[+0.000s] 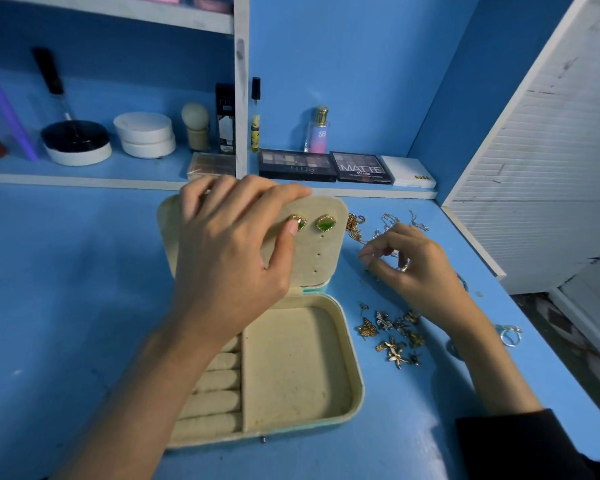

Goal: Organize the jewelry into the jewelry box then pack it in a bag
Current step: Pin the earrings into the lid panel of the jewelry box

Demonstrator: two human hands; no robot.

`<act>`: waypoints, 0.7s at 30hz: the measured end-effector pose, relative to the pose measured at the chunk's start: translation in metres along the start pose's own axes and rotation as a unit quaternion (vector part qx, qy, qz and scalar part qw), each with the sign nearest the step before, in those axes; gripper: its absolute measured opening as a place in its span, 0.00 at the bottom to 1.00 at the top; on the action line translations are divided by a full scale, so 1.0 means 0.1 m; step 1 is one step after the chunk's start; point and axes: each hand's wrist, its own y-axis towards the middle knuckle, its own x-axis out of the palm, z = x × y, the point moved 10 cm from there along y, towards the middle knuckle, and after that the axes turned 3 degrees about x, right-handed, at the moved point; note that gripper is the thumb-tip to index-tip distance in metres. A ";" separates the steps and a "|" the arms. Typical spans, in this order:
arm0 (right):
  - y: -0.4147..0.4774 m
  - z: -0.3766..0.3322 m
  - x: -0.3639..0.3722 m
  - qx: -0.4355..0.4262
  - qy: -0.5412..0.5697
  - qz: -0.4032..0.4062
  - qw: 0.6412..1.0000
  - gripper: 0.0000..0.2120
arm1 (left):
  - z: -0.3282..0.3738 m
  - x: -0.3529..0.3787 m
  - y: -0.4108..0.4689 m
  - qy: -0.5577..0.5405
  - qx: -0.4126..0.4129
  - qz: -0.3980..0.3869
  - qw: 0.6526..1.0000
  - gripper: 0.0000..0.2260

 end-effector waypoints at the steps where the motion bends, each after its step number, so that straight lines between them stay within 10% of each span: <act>1: 0.00 0.01 -0.01 0.008 0.017 0.000 1.000 0.07 | 0.00 0.00 0.00 -0.001 0.000 0.000 1.000 0.11; 13: -0.05 -0.01 -0.07 0.041 0.076 0.006 0.996 0.08 | 0.12 -0.14 -0.08 0.006 0.017 0.009 1.000 0.10; 21: -0.09 -0.36 -0.04 0.098 0.319 -0.025 0.942 0.03 | 0.28 -0.37 -0.34 -0.012 0.055 0.023 0.998 0.09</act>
